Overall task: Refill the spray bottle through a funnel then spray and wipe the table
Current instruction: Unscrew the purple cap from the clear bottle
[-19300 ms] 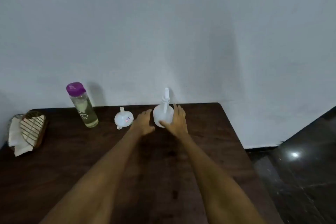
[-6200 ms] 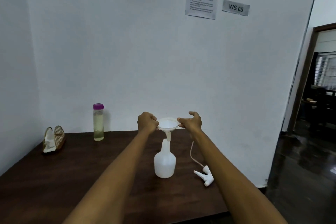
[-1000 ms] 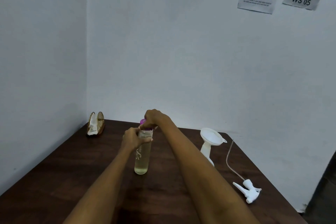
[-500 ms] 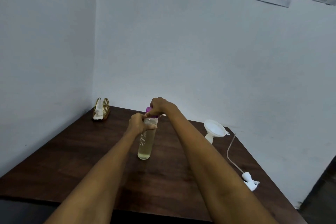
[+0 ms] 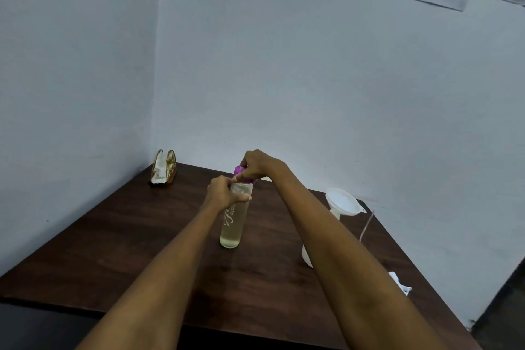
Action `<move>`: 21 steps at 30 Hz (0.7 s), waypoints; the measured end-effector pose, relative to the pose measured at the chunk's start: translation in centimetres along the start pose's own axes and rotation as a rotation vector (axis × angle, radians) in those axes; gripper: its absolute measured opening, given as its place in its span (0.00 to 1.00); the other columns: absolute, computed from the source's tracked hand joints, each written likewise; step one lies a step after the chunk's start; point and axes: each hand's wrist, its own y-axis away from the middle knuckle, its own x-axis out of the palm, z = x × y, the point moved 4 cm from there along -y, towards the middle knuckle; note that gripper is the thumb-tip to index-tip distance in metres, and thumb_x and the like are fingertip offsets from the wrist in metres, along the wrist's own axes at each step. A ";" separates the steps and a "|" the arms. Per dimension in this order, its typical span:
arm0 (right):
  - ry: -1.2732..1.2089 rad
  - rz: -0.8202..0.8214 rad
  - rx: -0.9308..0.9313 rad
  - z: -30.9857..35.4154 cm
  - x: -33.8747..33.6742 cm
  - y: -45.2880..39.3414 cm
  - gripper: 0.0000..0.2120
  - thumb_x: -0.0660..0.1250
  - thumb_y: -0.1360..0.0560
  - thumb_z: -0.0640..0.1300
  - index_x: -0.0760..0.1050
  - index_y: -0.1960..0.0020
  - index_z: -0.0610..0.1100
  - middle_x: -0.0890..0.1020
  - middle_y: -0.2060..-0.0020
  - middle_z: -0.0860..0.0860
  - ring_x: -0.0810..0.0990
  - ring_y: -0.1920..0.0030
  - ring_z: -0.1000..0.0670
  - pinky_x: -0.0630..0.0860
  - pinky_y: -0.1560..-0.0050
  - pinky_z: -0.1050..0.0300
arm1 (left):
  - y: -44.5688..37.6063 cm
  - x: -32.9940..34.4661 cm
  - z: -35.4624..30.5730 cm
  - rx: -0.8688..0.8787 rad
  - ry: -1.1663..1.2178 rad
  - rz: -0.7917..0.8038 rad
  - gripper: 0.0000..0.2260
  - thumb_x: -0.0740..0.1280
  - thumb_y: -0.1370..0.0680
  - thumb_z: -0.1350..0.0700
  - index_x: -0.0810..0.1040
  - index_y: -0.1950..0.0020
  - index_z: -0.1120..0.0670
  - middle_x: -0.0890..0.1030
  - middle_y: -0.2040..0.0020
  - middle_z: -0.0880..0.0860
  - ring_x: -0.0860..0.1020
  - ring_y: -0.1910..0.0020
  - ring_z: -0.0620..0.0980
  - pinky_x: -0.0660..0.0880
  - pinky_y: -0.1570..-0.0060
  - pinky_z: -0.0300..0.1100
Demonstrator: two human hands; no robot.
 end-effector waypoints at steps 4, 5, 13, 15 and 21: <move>-0.031 0.029 -0.021 -0.1 -0.3 0.1 0.21 0.69 0.26 0.48 0.66 0.72 0.43 0.71 0.73 0.49 0.71 0.68 0.50 0.65 0.70 0.63 | -0.1 0.0 -0.1 -0.005 0.014 0.017 0.22 0.79 0.35 0.49 0.83 0.47 0.59 0.84 0.51 0.55 0.82 0.50 0.52 0.74 0.56 0.39; -0.041 0.034 -0.021 -0.2 -0.3 0.1 0.20 0.70 0.26 0.48 0.66 0.72 0.43 0.71 0.73 0.49 0.72 0.68 0.50 0.65 0.70 0.64 | -0.2 0.0 -0.1 -0.007 0.016 0.017 0.23 0.79 0.35 0.49 0.83 0.46 0.59 0.84 0.50 0.56 0.82 0.49 0.52 0.74 0.55 0.39; -0.031 0.056 0.001 0.2 -0.2 -0.2 0.19 0.71 0.27 0.47 0.67 0.72 0.43 0.71 0.73 0.49 0.72 0.68 0.49 0.67 0.67 0.62 | 0.0 0.0 0.1 -0.022 0.019 0.003 0.22 0.78 0.35 0.48 0.83 0.47 0.59 0.84 0.51 0.55 0.82 0.51 0.51 0.71 0.57 0.38; -0.011 0.047 -0.001 0.2 -0.1 -0.2 0.19 0.70 0.27 0.47 0.66 0.72 0.43 0.71 0.72 0.49 0.72 0.66 0.49 0.65 0.69 0.62 | 0.1 0.0 0.1 -0.022 0.015 0.003 0.22 0.79 0.35 0.48 0.83 0.47 0.59 0.84 0.51 0.55 0.82 0.49 0.51 0.72 0.57 0.38; 0.065 -0.032 0.011 0.9 0.2 0.3 0.19 0.67 0.26 0.47 0.64 0.71 0.43 0.72 0.71 0.48 0.71 0.68 0.49 0.66 0.69 0.60 | 0.1 -0.1 -0.1 -0.035 0.002 -0.005 0.22 0.78 0.35 0.47 0.83 0.47 0.59 0.84 0.51 0.55 0.82 0.49 0.51 0.71 0.57 0.38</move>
